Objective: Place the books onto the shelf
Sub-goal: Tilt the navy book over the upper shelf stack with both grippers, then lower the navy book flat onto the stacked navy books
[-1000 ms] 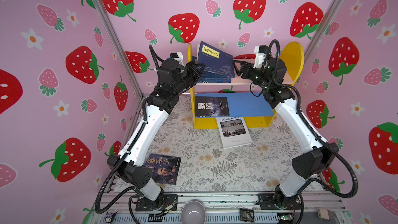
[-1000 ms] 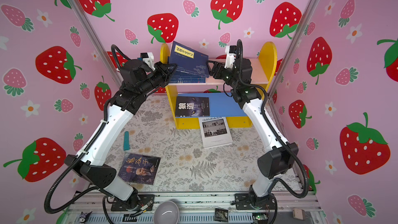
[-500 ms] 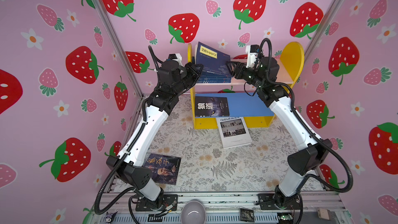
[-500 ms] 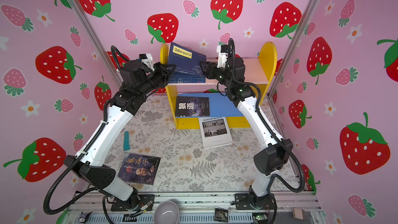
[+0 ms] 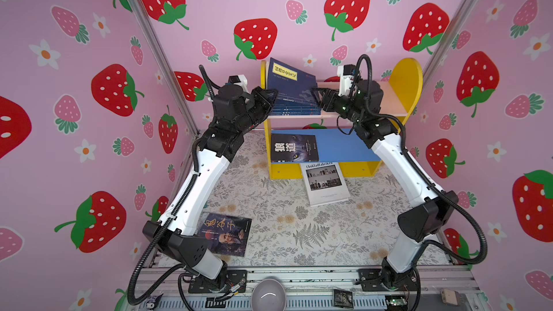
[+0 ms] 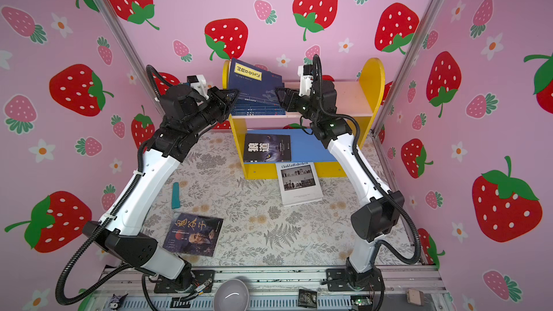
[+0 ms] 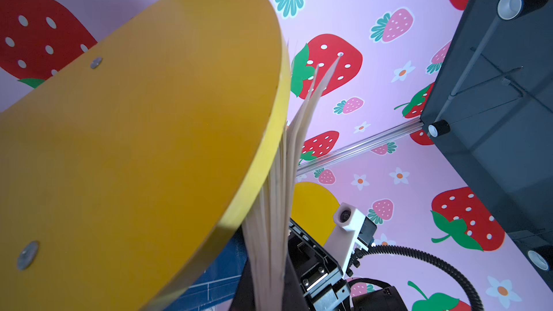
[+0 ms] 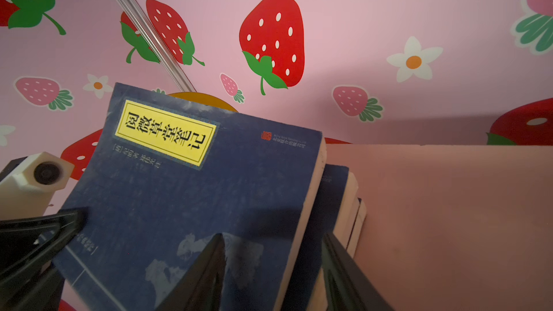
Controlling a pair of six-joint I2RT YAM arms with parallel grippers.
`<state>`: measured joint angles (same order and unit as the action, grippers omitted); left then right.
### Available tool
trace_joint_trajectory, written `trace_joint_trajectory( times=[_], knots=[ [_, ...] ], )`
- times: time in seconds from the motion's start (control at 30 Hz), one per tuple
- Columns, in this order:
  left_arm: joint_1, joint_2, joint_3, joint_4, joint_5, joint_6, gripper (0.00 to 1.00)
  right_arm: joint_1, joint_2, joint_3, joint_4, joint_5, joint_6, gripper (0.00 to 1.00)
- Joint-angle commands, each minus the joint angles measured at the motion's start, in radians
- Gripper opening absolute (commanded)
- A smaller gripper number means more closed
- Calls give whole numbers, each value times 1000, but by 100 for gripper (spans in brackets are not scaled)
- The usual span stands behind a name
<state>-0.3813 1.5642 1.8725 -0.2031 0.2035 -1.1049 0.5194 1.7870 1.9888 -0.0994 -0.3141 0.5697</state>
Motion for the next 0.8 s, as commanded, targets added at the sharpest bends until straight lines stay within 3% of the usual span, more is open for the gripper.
trace_joint_trajectory(
  times=[0.0, 0.3, 0.77],
  knots=[
    [6, -22, 2, 42, 20, -8, 0, 8, -3, 22, -8, 6, -27, 54],
    [7, -5, 0, 46, 66, -43, 0, 9, -4, 39, -17, 22, -40, 56],
    [9, -26, -67, 65, 35, -39, 0, 18, 23, 29, -43, 40, -57, 52]
  ],
)
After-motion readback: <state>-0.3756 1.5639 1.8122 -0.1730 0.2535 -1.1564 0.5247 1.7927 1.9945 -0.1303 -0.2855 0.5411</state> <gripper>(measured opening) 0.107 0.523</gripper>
